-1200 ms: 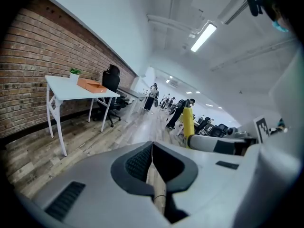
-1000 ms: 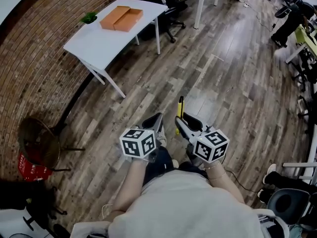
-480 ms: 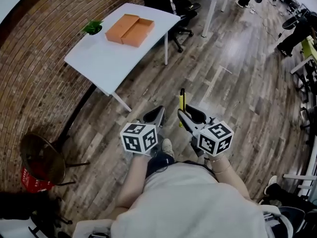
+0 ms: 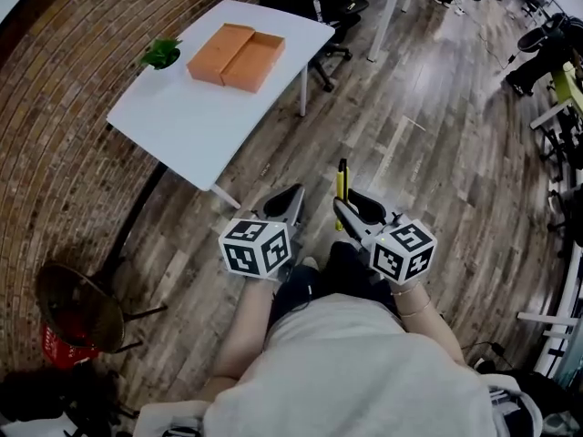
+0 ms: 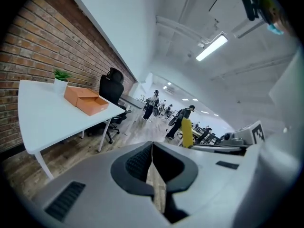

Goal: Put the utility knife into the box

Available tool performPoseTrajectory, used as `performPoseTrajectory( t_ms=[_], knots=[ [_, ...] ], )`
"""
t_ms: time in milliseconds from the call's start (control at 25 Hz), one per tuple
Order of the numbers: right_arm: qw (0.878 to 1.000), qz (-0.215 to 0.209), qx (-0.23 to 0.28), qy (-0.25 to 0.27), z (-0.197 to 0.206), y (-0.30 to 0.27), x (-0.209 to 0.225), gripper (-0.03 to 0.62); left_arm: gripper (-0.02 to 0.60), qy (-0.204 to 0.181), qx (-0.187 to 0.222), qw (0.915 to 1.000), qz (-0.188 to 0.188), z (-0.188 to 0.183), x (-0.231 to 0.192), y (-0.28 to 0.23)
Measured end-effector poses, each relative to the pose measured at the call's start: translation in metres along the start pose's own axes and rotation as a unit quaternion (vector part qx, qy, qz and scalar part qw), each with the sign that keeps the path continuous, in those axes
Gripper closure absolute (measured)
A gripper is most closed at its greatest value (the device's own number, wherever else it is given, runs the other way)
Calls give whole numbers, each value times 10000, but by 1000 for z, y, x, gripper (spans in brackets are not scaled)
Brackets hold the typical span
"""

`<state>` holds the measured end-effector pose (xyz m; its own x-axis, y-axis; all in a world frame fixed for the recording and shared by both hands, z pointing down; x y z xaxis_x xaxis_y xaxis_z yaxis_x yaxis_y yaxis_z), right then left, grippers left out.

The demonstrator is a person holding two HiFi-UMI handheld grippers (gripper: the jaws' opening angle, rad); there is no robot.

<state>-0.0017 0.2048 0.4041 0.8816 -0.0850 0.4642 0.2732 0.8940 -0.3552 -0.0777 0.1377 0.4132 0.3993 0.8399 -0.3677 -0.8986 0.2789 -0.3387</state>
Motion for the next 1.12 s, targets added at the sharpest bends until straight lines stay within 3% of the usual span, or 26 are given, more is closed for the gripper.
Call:
performPoseTrajectory(
  t_ms=[480,640,840,1120],
  knots=[
    [9992,-374,117,40,-46,-61,27,480,574,-26,232,9990,-368,-34,-46,-40],
    [9982,-573,156,85,-77,-97,49,480,574,16,426,9975,-555,-61,-72,-67],
    [9960,-888,73,95,-111,-152,79,480,574,-52,291,9970,-718,-86,-109,-110],
    [9914,-1273,-142,253,-181,-223,136,480,574,222,370,9918,-1202,-133,-166,-180]
  ],
)
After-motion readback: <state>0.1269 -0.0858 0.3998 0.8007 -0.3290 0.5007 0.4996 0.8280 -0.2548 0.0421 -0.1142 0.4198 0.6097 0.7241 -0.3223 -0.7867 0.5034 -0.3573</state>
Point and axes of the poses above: the fingertips, and each gripper's own axes: y backward along the fingers, x to its right, z out of its underside, the point moved 2 cm from there along y, backward along the fingers, and after that the axes turned 8 degrees about -y, right-handed, at the moved point
